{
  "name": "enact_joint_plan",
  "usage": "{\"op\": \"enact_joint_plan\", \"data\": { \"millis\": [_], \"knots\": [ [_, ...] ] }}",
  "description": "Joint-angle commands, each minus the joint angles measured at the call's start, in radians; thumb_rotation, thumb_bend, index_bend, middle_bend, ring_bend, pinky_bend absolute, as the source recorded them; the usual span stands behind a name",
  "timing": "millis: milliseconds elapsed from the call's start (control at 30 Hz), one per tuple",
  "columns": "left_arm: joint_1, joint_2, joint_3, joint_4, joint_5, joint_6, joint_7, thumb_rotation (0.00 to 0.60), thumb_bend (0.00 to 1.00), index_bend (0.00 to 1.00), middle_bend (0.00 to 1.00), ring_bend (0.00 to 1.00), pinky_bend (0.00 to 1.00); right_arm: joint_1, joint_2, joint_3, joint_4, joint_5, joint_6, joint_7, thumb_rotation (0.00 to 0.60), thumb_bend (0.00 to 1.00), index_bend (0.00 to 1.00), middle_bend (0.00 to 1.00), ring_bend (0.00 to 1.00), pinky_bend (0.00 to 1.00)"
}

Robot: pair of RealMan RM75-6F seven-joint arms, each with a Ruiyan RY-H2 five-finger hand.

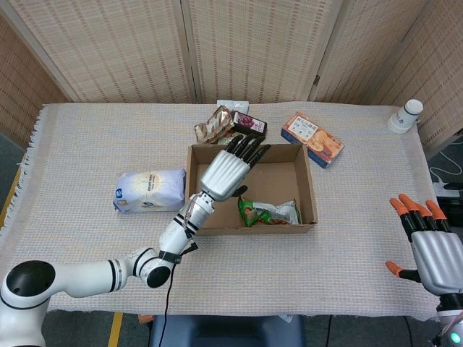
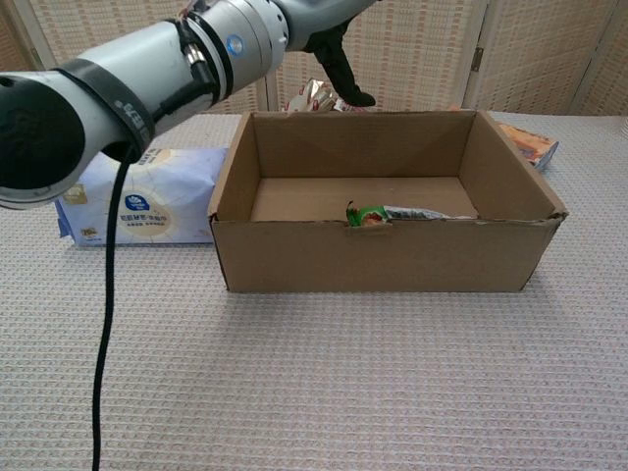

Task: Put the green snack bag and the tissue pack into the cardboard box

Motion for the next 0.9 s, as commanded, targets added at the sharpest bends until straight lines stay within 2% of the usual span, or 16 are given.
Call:
{"op": "enact_joint_plan", "data": {
  "millis": [33,133,267,300,333,467,567,667,767,900],
  "knots": [
    [0.034,0.086,0.008,-0.073,-0.024,0.015,0.041,0.600,0.18,0.00,0.00,0.00,0.12,-0.001,-0.004,-0.004,0.000,-0.009,0.001,-0.005,0.600,0.00,0.05,0.01,0.00,0.00],
    [0.076,0.215,0.029,-0.172,-0.074,-0.019,0.076,0.600,0.19,0.00,0.00,0.00,0.14,-0.004,-0.011,-0.010,0.000,-0.024,0.002,-0.014,0.600,0.00,0.05,0.01,0.00,0.00],
    [0.099,0.313,0.050,-0.238,-0.117,-0.057,0.104,0.600,0.18,0.00,0.00,0.00,0.14,-0.006,-0.016,-0.014,0.000,-0.032,0.002,-0.020,0.600,0.00,0.05,0.01,0.00,0.00],
    [0.141,0.426,0.092,-0.278,-0.195,-0.100,0.134,0.600,0.18,0.00,0.00,0.00,0.14,-0.005,-0.023,-0.021,0.000,-0.043,-0.007,-0.026,0.600,0.00,0.05,0.01,0.00,0.00],
    [0.157,0.526,0.109,-0.340,-0.253,-0.146,0.144,0.600,0.18,0.00,0.00,0.00,0.14,-0.005,-0.030,-0.024,0.000,-0.052,-0.009,-0.033,0.600,0.00,0.05,0.01,0.00,0.00],
    [0.162,0.683,0.157,-0.412,-0.403,-0.244,0.132,0.600,0.18,0.00,0.00,0.00,0.16,-0.005,-0.045,-0.030,0.000,-0.069,-0.013,-0.049,0.600,0.00,0.05,0.01,0.00,0.00],
    [0.140,0.739,0.207,-0.428,-0.519,-0.320,0.117,0.600,0.17,0.00,0.00,0.00,0.17,-0.002,-0.051,-0.031,0.000,-0.070,-0.017,-0.056,0.600,0.00,0.05,0.01,0.00,0.00],
    [0.098,0.754,0.267,-0.424,-0.615,-0.375,0.123,0.600,0.18,0.00,0.00,0.00,0.16,0.001,-0.055,-0.030,0.000,-0.069,-0.020,-0.058,0.600,0.00,0.05,0.01,0.00,0.00],
    [0.058,0.742,0.319,-0.420,-0.673,-0.394,0.127,0.600,0.18,0.00,0.00,0.00,0.14,0.003,-0.055,-0.028,0.000,-0.066,-0.019,-0.058,0.600,0.00,0.05,0.01,0.00,0.00],
    [0.024,0.704,0.353,-0.409,-0.707,-0.386,0.108,0.600,0.18,0.00,0.00,0.00,0.14,0.005,-0.053,-0.025,0.000,-0.060,-0.018,-0.055,0.600,0.00,0.05,0.01,0.00,0.00]
  ]
}}
